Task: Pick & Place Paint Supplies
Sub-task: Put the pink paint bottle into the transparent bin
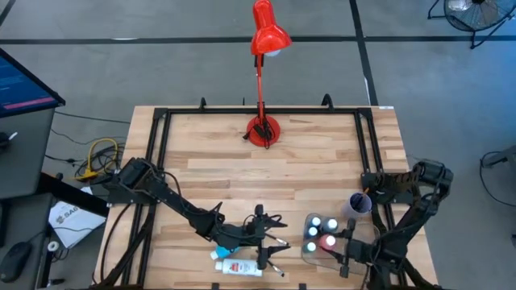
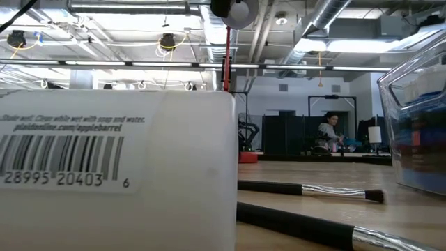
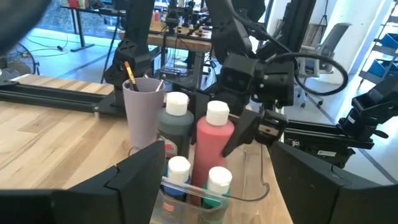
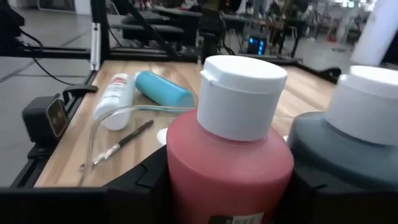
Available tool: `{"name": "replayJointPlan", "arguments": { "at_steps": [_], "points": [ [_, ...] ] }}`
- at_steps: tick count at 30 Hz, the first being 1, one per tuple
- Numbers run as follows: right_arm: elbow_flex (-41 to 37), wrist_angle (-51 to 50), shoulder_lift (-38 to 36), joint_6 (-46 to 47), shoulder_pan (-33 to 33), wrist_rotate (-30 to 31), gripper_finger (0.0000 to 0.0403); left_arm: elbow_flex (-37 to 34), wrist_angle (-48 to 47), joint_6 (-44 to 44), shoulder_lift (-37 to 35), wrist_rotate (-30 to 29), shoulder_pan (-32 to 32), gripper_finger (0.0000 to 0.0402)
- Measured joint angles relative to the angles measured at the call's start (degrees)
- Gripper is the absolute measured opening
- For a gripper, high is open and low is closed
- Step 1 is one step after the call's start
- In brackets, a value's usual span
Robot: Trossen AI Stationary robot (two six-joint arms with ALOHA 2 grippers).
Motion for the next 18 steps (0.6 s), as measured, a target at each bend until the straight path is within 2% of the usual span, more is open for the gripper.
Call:
{"name": "replayJointPlan", "arguments": {
  "at_steps": [12,18],
  "points": [
    [0.69,-1.04,-0.21,-0.73,-0.08,-0.81,0.0178,0.0,0.01,0.0,0.02,0.17,-0.07,0.0273],
    [0.73,-1.02,-0.24,-0.75,-0.07,-1.28,0.0197,0.0,0.05,0.0,0.02,0.2,-0.15,0.0273]
  ]
}}
